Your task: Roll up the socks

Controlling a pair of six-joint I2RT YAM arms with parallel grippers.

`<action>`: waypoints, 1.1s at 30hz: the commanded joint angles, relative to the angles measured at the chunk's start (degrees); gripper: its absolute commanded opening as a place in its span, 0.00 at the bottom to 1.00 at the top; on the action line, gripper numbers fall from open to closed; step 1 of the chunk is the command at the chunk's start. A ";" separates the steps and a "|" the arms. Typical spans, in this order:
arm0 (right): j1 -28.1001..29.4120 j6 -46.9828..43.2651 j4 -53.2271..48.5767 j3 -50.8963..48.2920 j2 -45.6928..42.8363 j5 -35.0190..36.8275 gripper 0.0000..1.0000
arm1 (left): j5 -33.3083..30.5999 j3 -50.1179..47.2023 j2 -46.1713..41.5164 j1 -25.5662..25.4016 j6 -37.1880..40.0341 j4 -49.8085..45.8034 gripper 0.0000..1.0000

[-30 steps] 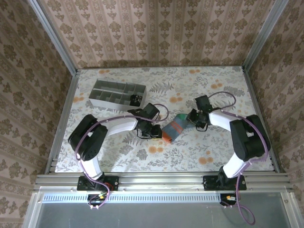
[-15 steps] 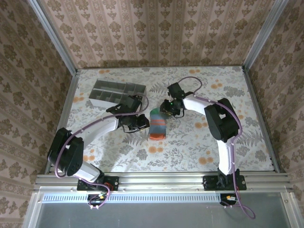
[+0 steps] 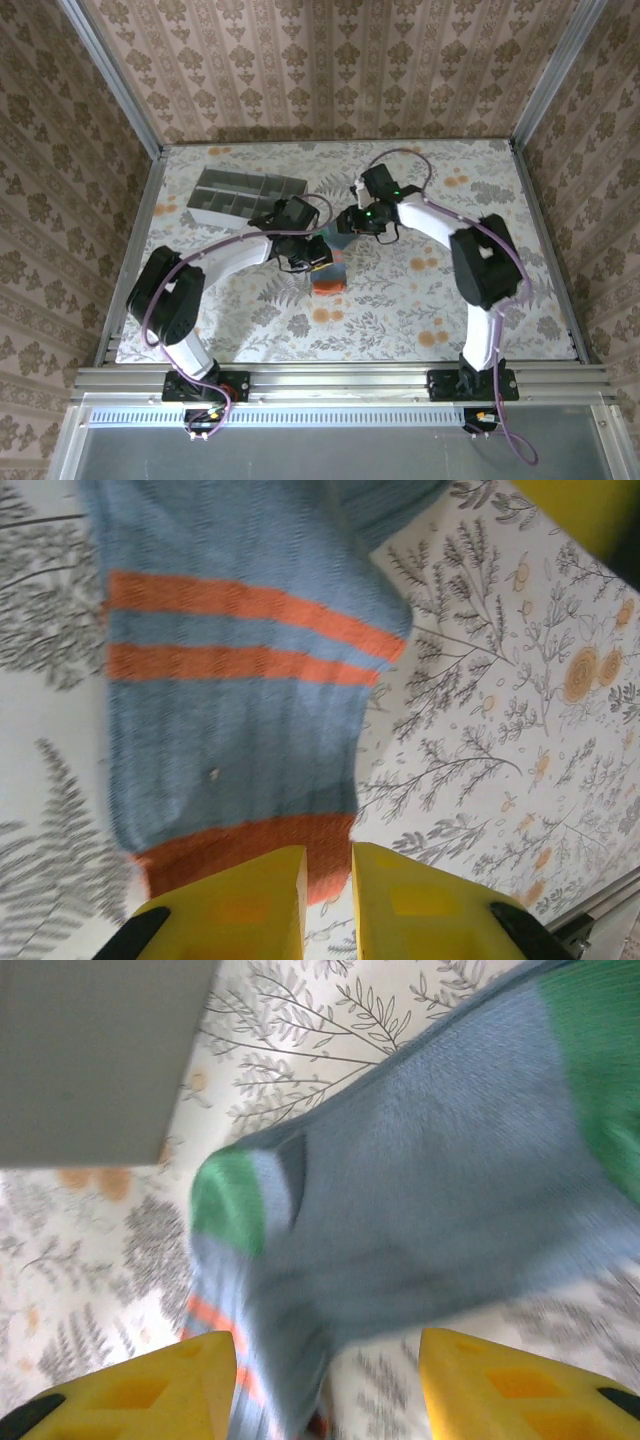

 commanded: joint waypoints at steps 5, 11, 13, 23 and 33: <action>1.56 10.59 10.45 -21.61 -16.65 0.90 0.41 | 2.60 3.81 8.83 -1.08 0.76 1.58 0.17; 2.77 12.53 9.64 -31.26 -25.00 4.27 0.32 | 7.10 0.48 9.66 -4.47 1.47 0.91 0.15; 2.73 12.54 8.65 -32.55 -26.29 4.56 0.31 | 8.08 -0.93 8.57 -5.14 2.32 -1.21 0.15; 4.37 10.88 8.35 -33.14 -26.35 4.35 0.29 | 8.90 -4.02 0.71 -3.04 0.96 -1.47 0.22; 28.29 -14.11 14.71 -39.04 -36.00 21.39 0.46 | 5.72 -11.75 -12.03 6.48 -12.34 1.05 0.24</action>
